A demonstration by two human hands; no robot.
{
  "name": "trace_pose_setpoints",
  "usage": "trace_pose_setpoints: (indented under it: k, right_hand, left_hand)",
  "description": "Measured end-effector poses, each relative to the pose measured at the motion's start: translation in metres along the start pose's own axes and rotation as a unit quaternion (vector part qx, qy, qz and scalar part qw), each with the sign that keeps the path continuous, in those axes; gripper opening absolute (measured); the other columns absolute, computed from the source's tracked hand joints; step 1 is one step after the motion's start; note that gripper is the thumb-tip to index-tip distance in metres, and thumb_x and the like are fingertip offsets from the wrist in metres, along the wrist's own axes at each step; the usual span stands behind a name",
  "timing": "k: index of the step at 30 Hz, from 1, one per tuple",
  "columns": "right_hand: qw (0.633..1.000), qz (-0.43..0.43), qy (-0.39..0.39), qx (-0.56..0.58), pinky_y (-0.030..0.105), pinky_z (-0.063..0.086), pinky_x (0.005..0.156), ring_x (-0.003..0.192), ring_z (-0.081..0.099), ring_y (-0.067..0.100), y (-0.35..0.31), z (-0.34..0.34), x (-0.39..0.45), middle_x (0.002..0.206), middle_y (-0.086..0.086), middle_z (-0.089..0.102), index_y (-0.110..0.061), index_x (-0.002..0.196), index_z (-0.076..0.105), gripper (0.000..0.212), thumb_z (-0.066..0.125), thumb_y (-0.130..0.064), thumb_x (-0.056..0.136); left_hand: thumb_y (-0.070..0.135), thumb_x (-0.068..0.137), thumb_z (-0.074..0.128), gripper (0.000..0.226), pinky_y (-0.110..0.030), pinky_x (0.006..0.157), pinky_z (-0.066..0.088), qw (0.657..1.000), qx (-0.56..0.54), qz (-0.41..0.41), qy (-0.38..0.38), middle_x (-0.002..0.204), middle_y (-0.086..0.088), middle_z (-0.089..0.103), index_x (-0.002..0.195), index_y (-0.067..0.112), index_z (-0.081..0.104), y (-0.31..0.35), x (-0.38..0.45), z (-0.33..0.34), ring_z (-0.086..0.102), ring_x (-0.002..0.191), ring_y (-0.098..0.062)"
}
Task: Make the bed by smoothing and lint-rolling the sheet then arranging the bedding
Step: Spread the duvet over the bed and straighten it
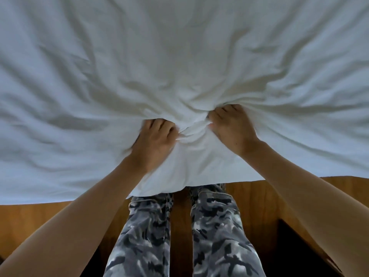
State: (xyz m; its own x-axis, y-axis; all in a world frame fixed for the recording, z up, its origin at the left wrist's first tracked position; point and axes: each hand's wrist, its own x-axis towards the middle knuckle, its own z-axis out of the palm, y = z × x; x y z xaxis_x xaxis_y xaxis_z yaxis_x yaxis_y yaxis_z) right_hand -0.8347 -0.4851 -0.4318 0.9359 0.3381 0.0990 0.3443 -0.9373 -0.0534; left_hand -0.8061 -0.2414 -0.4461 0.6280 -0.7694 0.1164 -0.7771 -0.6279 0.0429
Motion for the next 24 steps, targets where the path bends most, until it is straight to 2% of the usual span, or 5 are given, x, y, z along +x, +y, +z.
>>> trace_pose_setpoints:
  k: [7,11,15,21,24]
  right_hand:
    - [0.982,0.071,0.018,0.177,0.026,0.042,0.052,0.039,0.045,0.024,-0.023,-0.066,-0.026,0.047,0.003,0.048,-0.007,0.060,0.055,0.059,0.027,-0.035,0.105]
    - [0.968,0.094,0.021,0.233,0.023,0.035,0.050,0.041,0.038,0.018,-0.014,-0.086,-0.025,0.048,-0.004,0.038,-0.011,0.059,0.047,0.048,0.039,-0.032,0.102]
    - [0.977,0.056,0.073,0.191,0.031,0.041,0.045,0.045,0.044,0.020,-0.038,-0.066,-0.070,0.054,0.003,0.051,-0.008,0.068,0.057,0.035,0.050,-0.023,0.099]
    - [0.988,-0.040,-0.051,0.140,0.028,0.049,0.059,0.066,0.053,0.015,-0.046,-0.033,-0.169,0.072,0.001,0.062,-0.013,0.076,0.062,0.032,0.049,-0.031,0.100]
    - [0.996,0.045,-0.049,0.066,0.042,0.048,0.090,0.106,0.052,0.027,-0.015,-0.026,-0.184,0.115,0.013,0.057,-0.009,0.110,0.054,0.032,0.047,-0.039,0.099]
  left_hand:
    - [0.016,0.091,0.050,0.008,-0.026,0.071,0.039,0.938,-0.337,-0.067,-0.048,0.080,-0.006,0.059,0.088,0.010,0.054,0.020,-0.021,-0.086,0.051,0.074,-0.021]
    - [0.030,0.097,0.042,0.025,-0.021,0.051,0.033,0.907,-0.392,-0.096,-0.121,0.063,0.006,0.046,0.076,0.018,0.049,0.013,-0.016,-0.110,0.042,0.054,-0.010]
    - [0.053,0.092,0.040,0.028,-0.011,0.046,0.033,0.912,-0.351,0.003,-0.213,0.048,0.019,0.030,0.072,0.033,0.039,0.013,-0.010,-0.092,0.032,0.041,0.006]
    - [0.035,0.098,0.041,0.032,-0.019,0.046,0.044,0.920,-0.321,0.129,-0.186,0.057,0.012,0.047,0.073,0.021,0.055,0.055,-0.040,-0.078,0.045,0.047,-0.006]
    - [0.028,0.091,0.056,0.014,-0.029,0.069,0.056,0.932,-0.290,0.156,-0.150,0.086,-0.001,0.064,0.092,0.015,0.061,0.083,-0.060,-0.073,0.058,0.076,-0.014]
